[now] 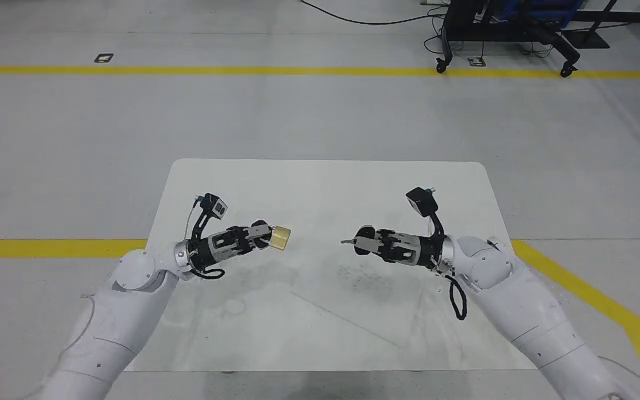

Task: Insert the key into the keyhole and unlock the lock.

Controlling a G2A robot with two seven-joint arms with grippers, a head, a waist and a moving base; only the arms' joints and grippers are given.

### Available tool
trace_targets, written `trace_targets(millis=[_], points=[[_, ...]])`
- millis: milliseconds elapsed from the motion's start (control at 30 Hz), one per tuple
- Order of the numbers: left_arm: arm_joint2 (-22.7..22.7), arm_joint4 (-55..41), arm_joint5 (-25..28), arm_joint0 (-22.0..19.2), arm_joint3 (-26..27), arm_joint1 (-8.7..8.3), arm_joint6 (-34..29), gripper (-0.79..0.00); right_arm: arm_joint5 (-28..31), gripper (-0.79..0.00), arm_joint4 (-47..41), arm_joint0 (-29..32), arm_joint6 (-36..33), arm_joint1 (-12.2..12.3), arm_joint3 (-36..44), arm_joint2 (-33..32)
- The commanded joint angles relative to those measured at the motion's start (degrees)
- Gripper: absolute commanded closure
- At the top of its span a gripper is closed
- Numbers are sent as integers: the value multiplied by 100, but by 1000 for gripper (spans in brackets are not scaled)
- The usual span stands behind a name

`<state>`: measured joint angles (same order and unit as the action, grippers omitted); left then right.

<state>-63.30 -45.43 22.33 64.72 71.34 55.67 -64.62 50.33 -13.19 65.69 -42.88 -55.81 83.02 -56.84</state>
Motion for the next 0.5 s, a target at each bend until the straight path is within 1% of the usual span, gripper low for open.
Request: trace_targets(millis=[0,67,200,467], points=[[143,-534,-70,-245,-436,87,-357,0,-111,0,125,-126,100,-66,73,167],[262,-824,-111,-417,-759,167,-651,0,-169,0,197,-267,190,-143,130,348],[417,-1040,-51,-655,-1269,287,-1066,0,-207,0,197,-535,286,-305,178,745],[602,-1615,-68,-826,-1895,504,-1751,0,-343,0,31,-1223,154,-723,16,1701]])
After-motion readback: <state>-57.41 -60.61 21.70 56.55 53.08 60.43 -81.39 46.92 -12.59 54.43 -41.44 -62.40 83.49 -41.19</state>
